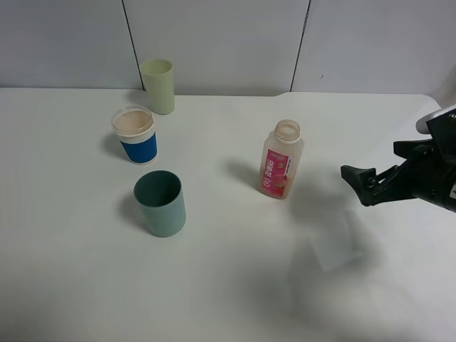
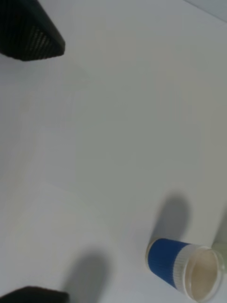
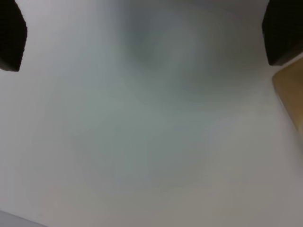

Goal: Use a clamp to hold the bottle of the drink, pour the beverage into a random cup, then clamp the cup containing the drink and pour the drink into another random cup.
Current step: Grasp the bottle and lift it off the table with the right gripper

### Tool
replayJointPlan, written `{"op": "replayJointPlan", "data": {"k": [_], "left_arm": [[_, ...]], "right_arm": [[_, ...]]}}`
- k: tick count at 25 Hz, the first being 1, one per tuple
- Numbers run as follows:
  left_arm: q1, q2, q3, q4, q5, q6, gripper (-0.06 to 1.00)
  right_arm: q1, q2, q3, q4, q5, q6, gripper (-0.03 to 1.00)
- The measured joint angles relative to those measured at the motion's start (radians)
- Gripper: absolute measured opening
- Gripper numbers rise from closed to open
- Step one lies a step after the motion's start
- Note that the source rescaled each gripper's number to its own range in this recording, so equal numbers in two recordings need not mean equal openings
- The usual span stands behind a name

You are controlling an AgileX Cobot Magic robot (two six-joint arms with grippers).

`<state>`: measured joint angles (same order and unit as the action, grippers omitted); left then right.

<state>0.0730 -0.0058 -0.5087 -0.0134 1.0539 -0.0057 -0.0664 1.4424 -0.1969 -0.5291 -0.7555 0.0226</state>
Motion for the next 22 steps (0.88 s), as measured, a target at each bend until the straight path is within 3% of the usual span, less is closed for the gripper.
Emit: {"op": "replayJointPlan", "data": {"k": [15, 22], "left_arm": [[0.000, 0.000, 0.000, 0.000, 0.000, 0.000, 0.88], [0.000, 0.000, 0.000, 0.000, 0.000, 0.000, 0.88]], "right_arm": [[0.000, 0.004, 0.000, 0.011, -0.002, -0.039, 1.00], [0.000, 0.149, -0.003, 0.039, -0.130, -0.080, 1.00]]}}
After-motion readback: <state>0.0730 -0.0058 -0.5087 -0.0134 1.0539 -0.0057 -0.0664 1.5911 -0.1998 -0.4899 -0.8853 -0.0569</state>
